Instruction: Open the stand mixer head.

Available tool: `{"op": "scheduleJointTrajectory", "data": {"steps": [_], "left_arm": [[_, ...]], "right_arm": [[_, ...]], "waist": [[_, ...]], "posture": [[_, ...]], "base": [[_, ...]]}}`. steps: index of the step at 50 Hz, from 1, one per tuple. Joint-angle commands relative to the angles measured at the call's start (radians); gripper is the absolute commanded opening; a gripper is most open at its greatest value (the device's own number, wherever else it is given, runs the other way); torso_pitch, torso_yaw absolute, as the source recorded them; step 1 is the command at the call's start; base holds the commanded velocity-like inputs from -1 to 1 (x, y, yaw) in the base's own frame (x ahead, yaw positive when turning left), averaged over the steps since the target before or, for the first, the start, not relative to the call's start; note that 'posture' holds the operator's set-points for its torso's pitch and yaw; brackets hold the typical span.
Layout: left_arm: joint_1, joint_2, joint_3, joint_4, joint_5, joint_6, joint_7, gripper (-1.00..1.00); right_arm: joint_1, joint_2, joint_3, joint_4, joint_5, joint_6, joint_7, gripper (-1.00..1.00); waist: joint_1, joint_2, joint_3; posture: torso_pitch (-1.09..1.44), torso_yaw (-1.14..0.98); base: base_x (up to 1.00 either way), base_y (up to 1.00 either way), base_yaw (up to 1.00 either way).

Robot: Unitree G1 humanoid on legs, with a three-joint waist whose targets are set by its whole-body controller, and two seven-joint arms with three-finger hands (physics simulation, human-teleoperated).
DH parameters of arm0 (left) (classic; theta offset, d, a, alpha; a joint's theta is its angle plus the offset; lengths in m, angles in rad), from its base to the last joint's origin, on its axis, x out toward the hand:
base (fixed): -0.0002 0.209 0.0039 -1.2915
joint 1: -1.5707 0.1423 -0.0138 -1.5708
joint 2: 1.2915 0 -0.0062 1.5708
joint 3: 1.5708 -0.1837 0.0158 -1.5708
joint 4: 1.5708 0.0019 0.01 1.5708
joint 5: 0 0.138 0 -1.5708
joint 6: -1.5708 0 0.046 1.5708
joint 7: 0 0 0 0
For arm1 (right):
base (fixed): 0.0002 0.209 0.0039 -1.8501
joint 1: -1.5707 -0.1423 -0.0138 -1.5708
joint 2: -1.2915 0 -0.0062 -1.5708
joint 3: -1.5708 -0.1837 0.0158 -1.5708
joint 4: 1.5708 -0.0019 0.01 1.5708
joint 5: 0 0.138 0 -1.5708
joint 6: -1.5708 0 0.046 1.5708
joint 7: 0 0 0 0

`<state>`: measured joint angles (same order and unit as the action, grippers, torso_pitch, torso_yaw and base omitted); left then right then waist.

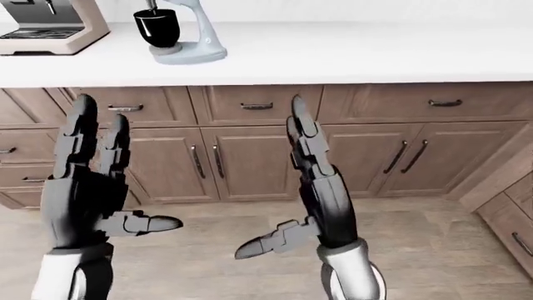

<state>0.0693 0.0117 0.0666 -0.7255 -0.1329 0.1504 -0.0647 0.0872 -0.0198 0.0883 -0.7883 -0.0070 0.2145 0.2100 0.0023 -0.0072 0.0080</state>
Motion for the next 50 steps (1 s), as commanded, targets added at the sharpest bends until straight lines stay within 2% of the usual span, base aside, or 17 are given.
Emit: {"op": "scheduleJointTrajectory", "data": {"steps": [1, 7, 11, 29, 32, 33, 35, 36, 38, 39, 41, 43, 45, 46, 48, 49, 50], "left_arm": [[-0.020, 0.004, -0.001, -0.112, -0.029, 0.068, 0.021, 1.00], [-0.099, 0.030, 0.056, -0.319, -0.116, 0.276, 0.084, 1.00], [-0.109, 0.071, 0.064, -0.322, -0.163, 0.275, 0.128, 1.00], [-0.112, 0.036, 0.079, -0.287, -0.133, 0.268, 0.083, 1.00], [-0.116, 0.038, 0.084, -0.296, -0.141, 0.280, 0.087, 1.00], [-0.116, 0.038, 0.084, -0.298, -0.142, 0.282, 0.088, 1.00], [-0.118, 0.039, 0.087, -0.300, -0.146, 0.285, 0.089, 1.00], [-0.118, 0.040, 0.087, -0.301, -0.146, 0.285, 0.090, 1.00], [-0.117, 0.040, 0.086, -0.301, -0.145, 0.284, 0.090, 1.00], [-0.117, 0.040, 0.086, -0.301, -0.145, 0.284, 0.089, 1.00], [-0.116, 0.040, 0.085, -0.300, -0.143, 0.282, 0.088, 1.00], [-0.113, 0.038, 0.080, -0.289, -0.138, 0.271, 0.083, 1.00], [-0.113, 0.039, 0.082, -0.296, -0.140, 0.277, 0.084, 1.00], [-0.113, 0.039, 0.084, -0.299, -0.143, 0.279, 0.084, 1.00], [-0.113, 0.039, 0.084, -0.299, -0.142, 0.278, 0.083, 1.00], [-0.112, 0.040, 0.083, -0.297, -0.139, 0.275, 0.082, 1.00], [-0.112, 0.039, 0.082, -0.298, -0.139, 0.275, 0.081, 1.00]], "right_arm": [[-0.020, 0.000, 0.002, -0.082, 0.009, 0.055, -0.003, 1.00], [-0.126, -0.015, -0.004, -0.258, 0.057, 0.245, -0.056, 1.00], [-0.156, -0.090, -0.003, -0.259, 0.138, 0.247, -0.148, 1.00], [-0.190, -0.225, -0.017, -0.259, 0.310, 0.249, -0.306, 1.00], [-0.188, -0.244, -0.009, -0.259, 0.294, 0.233, -0.311, 1.00], [-0.186, -0.239, -0.008, -0.259, 0.299, 0.232, -0.310, 1.00], [-0.177, -0.233, -0.011, -0.259, 0.300, 0.230, -0.298, 1.00], [-0.179, -0.235, -0.011, -0.259, 0.310, 0.223, -0.300, 1.00], [-0.186, -0.245, -0.014, -0.259, 0.318, 0.222, -0.311, 1.00], [-0.187, -0.244, -0.017, -0.259, 0.322, 0.223, -0.316, 1.00], [-0.180, -0.245, -0.009, -0.259, 0.313, 0.220, -0.311, 1.00], [-0.175, -0.244, -0.001, -0.259, 0.311, 0.215, -0.310, 1.00], [-0.175, -0.243, 0.001, -0.259, 0.316, 0.202, -0.312, 1.00], [-0.173, -0.249, 0.003, -0.259, 0.312, 0.199, -0.311, 1.00], [-0.169, -0.244, 0.008, -0.259, 0.299, 0.200, -0.308, 1.00], [-0.168, -0.244, 0.008, -0.259, 0.304, 0.201, -0.306, 1.00], [-0.170, -0.246, 0.007, -0.259, 0.311, 0.199, -0.312, 1.00]], "waist": [[-0.001, 0.003, -0.011], [0.000, 0.007, -0.005], [0.000, 0.009, -0.003], [0.004, -0.001, 0.005], [0.000, -0.007, -0.010], [-0.004, -0.043, 0.042], [-0.007, 0.020, -0.003], [-0.008, 0.024, 0.003], [-0.007, 0.015, 0.003], [-0.009, -0.036, 0.035], [-0.008, -0.059, 0.047], [-0.008, -0.002, 0.013], [-0.007, 0.063, 0.013], [-0.006, 0.041, 0.013], [-0.004, -0.046, 0.056], [-0.018, -0.058, 0.071], [-0.011, -0.034, 0.061]], "posture": [[0.00, 0.00], [0.00, 0.00], [0.00, 0.00], [0.00, 0.00], [0.00, 0.00], [0.00, 0.00], [0.00, 0.00], [0.00, 0.00], [0.00, 0.00], [0.00, 0.00], [0.00, 0.00], [0.00, 0.00], [0.00, 0.00], [0.00, 0.00], [0.00, 0.00], [0.00, 0.00], [0.00, 0.00]], "base": [[0.00, 0.00, 0.00], [0.00, 0.00, 0.00], [0.00, 0.00, 0.00], [0.00, 0.00, 0.00], [0.00, 0.33, 0.00], [0.00, 0.00, 0.00], [0.00, 0.00, 0.00], [0.00, 0.00, 0.00], [0.00, 0.50, 0.00], [0.00, 1.00, 0.00], [0.00, 0.50, 0.00], [0.00, 0.00, 0.00], [0.00, 0.02, 0.00], [0.00, 1.00, 0.00], [0.00, 1.00, 0.00], [0.00, 0.35, 0.00], [0.00, 0.00, 0.00]]}}
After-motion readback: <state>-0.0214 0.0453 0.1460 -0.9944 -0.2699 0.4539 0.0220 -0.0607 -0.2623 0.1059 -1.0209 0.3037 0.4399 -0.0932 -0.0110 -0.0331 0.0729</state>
